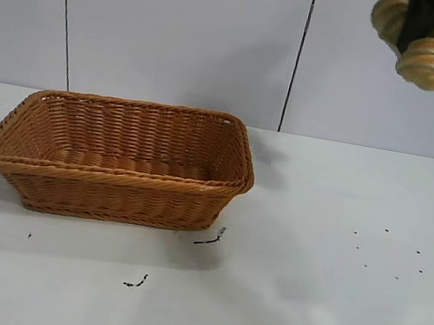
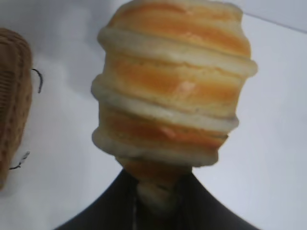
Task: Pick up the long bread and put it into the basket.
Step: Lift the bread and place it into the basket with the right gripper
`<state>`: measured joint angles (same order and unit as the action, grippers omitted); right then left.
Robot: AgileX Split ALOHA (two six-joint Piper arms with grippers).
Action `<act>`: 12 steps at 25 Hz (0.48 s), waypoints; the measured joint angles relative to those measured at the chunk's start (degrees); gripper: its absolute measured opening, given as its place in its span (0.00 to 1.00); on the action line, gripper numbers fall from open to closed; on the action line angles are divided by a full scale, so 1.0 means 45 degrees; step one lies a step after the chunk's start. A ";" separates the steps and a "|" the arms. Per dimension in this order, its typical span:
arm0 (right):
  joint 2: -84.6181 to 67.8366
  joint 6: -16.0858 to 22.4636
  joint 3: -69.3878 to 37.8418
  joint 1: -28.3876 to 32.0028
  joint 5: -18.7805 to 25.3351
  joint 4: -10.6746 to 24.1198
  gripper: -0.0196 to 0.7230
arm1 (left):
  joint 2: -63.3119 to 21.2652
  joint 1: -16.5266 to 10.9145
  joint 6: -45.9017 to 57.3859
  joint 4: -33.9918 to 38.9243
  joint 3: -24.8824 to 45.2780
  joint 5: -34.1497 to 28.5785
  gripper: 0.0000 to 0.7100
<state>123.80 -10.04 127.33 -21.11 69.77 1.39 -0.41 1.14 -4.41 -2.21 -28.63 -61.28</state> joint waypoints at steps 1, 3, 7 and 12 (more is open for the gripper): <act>0.0330 -0.0101 0.0396 -0.0315 0.0000 0.0000 0.16 | 0.0000 0.0000 0.0000 0.0000 0.0000 0.0000 0.97; 0.0777 -0.0614 0.0914 -0.0882 -0.0019 -0.0024 0.16 | 0.0000 0.0000 0.0000 0.0000 0.0000 0.0000 0.97; 0.1374 -0.3208 0.1156 -0.2017 -0.0702 -0.0198 0.16 | 0.0000 0.0000 0.0000 0.0000 0.0000 0.0000 0.97; 0.1964 -0.7873 0.1156 -0.3120 -0.1830 -0.0754 0.16 | 0.0000 0.0000 0.0000 0.0000 0.0000 0.0000 0.97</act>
<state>132.64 -45.47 132.54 -35.15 61.54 -2.00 -0.41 1.14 -4.41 -2.21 -28.63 -61.28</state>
